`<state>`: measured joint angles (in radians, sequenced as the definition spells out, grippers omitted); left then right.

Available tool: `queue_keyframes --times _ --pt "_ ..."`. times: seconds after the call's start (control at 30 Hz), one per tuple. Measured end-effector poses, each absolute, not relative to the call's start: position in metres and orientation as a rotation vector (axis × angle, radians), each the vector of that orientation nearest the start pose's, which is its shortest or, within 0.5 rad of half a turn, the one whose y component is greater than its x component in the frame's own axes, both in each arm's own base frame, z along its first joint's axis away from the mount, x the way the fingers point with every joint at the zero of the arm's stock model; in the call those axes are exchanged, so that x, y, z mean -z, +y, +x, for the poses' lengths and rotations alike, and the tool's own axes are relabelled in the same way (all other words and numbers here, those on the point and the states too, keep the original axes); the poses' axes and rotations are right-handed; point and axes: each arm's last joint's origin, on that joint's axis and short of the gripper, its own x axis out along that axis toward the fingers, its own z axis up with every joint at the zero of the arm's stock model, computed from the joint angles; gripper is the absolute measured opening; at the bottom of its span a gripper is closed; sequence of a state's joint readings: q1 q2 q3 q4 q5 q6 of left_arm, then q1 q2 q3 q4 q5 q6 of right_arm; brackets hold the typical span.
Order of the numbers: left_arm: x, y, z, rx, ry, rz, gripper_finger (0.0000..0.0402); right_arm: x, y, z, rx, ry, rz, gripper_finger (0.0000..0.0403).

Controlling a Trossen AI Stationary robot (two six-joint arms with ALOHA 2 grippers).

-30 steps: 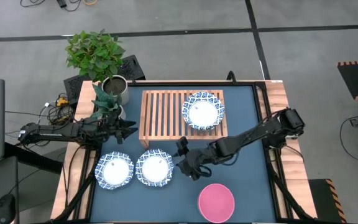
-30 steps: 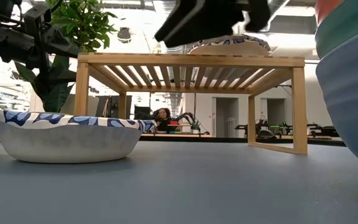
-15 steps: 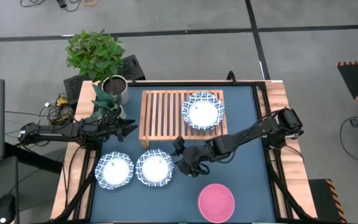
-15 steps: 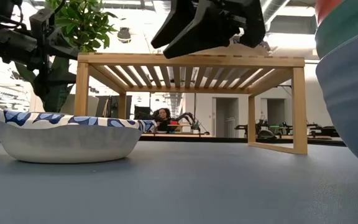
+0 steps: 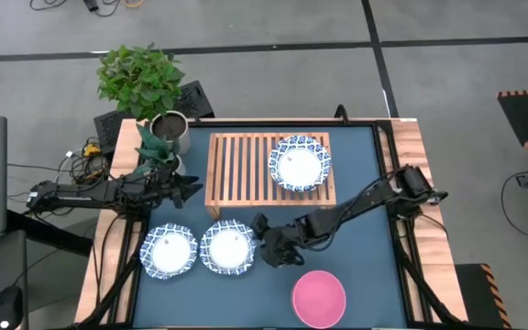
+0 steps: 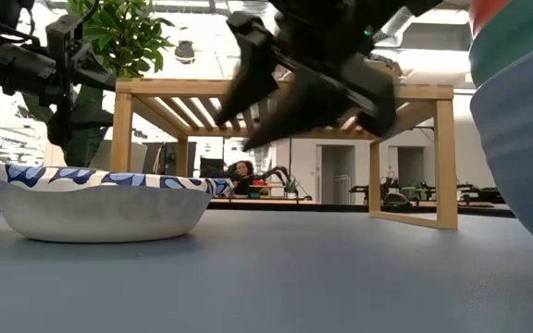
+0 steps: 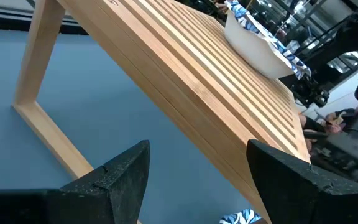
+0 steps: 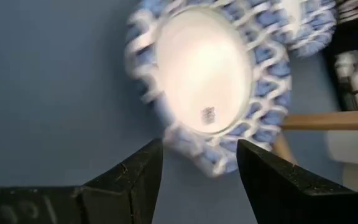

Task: Place and stack bowls onto a shelf
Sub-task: Stack the white patterned bowl on top of the white patterned bowls on the shelf

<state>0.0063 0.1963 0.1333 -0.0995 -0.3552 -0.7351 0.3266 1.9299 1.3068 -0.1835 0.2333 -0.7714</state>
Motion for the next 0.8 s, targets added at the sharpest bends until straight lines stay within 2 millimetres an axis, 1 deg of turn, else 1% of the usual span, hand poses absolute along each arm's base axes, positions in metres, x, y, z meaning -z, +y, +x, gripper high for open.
queue_keyframes --times 0.1,0.2,0.47,0.57,0.63,0.7,0.8 --pt "-0.184 0.011 0.103 -0.403 0.022 -0.691 0.0253 -0.183 0.131 0.392 -0.438 0.718 -0.973 0.023" --pt "-0.183 0.011 0.103 -0.405 0.03 -0.689 0.0253 -0.183 0.135 0.39 -0.459 0.709 -0.998 0.023" --pt "-0.182 0.011 0.103 -0.409 0.04 -0.686 0.0253 -0.184 0.135 0.392 -0.471 0.683 -0.985 0.023" --pt "-0.182 0.011 0.103 -0.409 0.042 -0.686 0.0253 -0.176 0.136 0.398 -0.475 0.668 -0.98 0.023" --pt "-0.182 0.011 0.103 -0.41 0.042 -0.685 0.0253 -0.173 0.136 0.396 -0.498 0.677 -0.976 0.023" --pt "-0.182 0.011 0.103 -0.411 0.047 -0.684 0.0253 -0.169 0.138 0.401 -0.503 0.648 -0.965 0.023" --pt "-0.182 0.011 0.102 -0.411 0.048 -0.676 0.0253 -0.162 0.137 0.4 -0.513 0.692 -0.974 0.023"
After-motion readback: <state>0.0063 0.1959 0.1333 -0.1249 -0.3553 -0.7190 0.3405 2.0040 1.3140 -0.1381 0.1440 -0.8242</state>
